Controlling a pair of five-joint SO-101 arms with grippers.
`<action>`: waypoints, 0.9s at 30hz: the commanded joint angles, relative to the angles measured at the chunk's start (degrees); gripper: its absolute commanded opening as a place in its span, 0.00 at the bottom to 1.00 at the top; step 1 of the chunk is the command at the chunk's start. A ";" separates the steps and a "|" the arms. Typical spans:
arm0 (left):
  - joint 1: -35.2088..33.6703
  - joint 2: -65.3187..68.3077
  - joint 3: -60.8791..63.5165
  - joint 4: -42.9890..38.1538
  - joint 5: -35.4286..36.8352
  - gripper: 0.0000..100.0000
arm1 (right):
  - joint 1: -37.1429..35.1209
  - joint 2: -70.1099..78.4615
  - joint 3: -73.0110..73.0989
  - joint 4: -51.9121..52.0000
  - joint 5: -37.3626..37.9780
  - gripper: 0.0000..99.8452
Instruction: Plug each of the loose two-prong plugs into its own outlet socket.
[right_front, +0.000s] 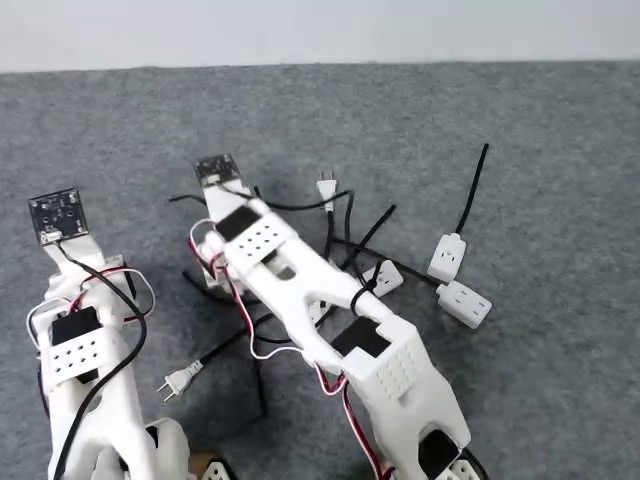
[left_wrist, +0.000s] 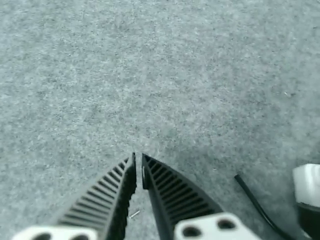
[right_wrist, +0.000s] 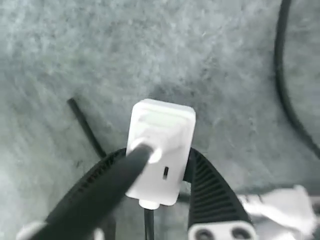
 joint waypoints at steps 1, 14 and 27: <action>0.26 0.09 -3.03 -2.55 0.79 0.02 | 0.66 -10.77 -7.03 9.54 5.19 0.01; 1.14 0.09 -2.68 -3.34 0.88 0.02 | 20.44 -36.44 -2.37 31.16 19.16 0.01; 2.46 0.00 -1.98 -3.43 0.79 0.02 | 55.52 -58.24 26.46 24.66 33.93 0.01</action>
